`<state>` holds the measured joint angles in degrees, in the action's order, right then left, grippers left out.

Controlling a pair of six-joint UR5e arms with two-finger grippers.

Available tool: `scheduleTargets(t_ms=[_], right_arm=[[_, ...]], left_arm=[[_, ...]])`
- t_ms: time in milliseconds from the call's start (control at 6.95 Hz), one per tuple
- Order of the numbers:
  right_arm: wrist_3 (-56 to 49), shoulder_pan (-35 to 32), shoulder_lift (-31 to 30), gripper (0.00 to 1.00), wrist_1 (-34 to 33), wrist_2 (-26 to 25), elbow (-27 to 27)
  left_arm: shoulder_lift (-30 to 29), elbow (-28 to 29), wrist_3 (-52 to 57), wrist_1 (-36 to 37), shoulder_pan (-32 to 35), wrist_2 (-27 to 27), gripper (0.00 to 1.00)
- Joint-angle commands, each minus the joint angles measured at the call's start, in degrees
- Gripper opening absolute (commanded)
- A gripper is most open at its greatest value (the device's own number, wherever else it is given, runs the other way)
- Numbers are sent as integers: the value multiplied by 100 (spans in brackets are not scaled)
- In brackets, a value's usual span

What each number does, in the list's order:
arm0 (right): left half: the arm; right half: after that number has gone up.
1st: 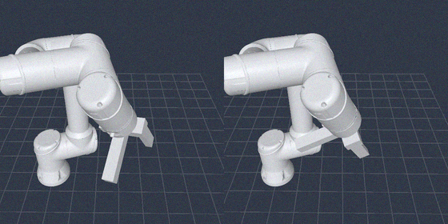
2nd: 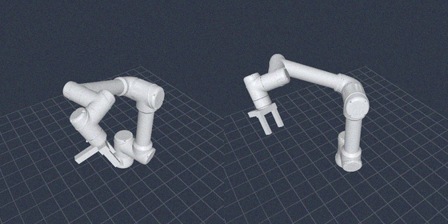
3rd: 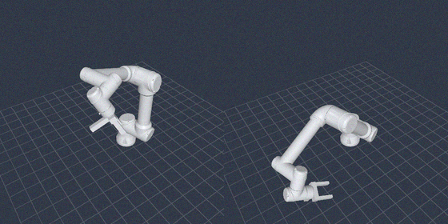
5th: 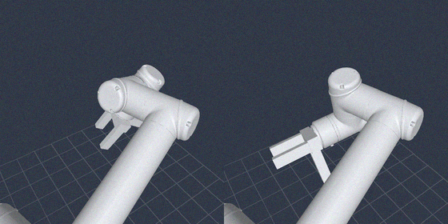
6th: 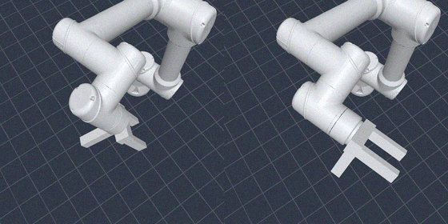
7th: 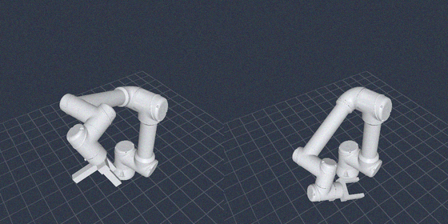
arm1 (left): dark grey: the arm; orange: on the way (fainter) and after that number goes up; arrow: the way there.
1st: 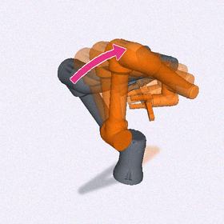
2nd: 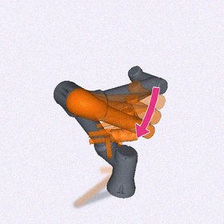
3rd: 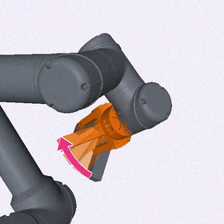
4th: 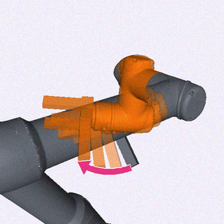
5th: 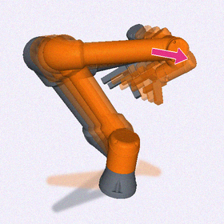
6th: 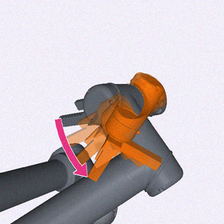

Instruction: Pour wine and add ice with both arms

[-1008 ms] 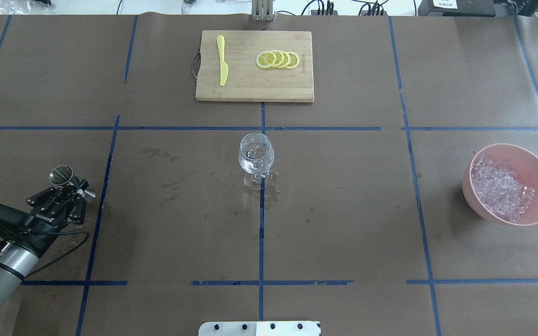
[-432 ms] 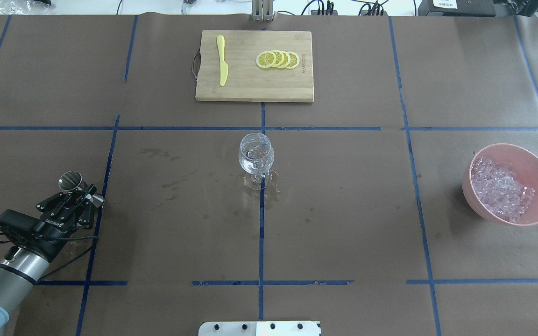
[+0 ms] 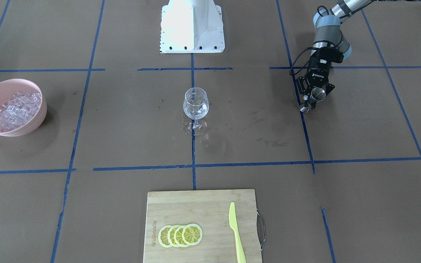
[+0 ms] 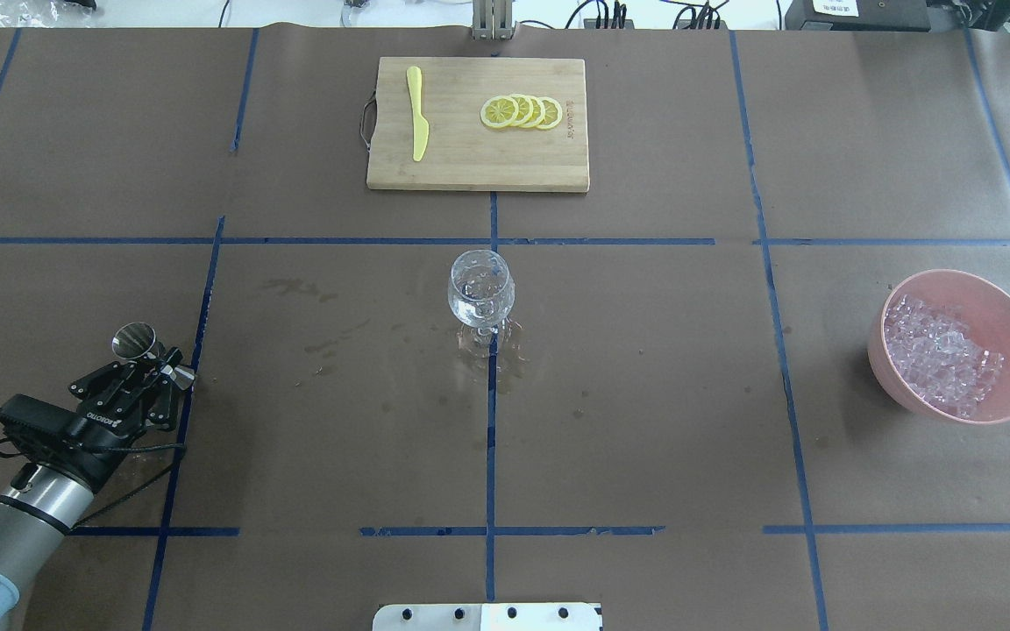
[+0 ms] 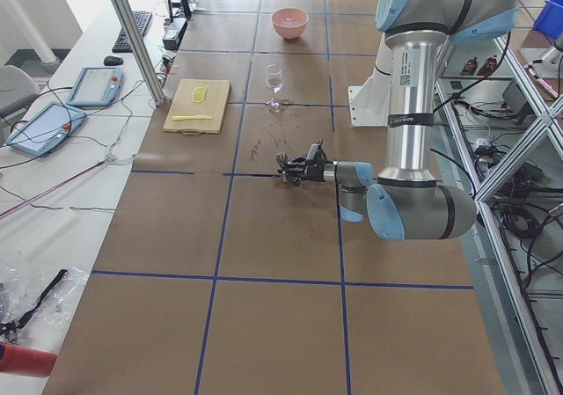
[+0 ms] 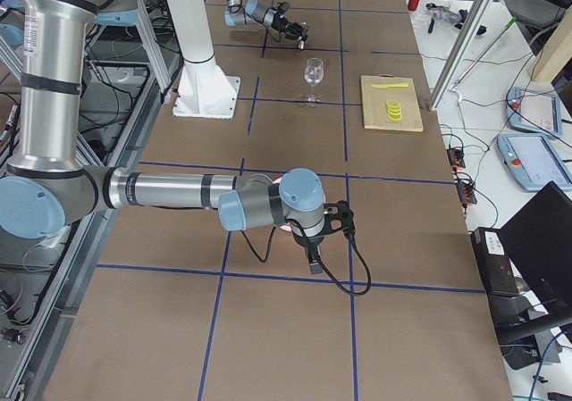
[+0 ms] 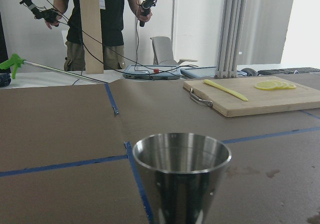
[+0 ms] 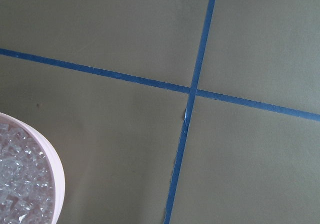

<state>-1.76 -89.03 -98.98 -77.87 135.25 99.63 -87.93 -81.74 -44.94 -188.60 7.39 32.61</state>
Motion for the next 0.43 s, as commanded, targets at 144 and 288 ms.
scheduleTargets(t_ms=[144, 288], right_arm=[[0, 0, 10, 100, 0, -7, 3], [0, 0, 19, 100, 0, -7, 3]], left_arm=[[21, 18, 12, -2, 0, 0, 4], [21, 18, 12, -2, 0, 0, 10]])
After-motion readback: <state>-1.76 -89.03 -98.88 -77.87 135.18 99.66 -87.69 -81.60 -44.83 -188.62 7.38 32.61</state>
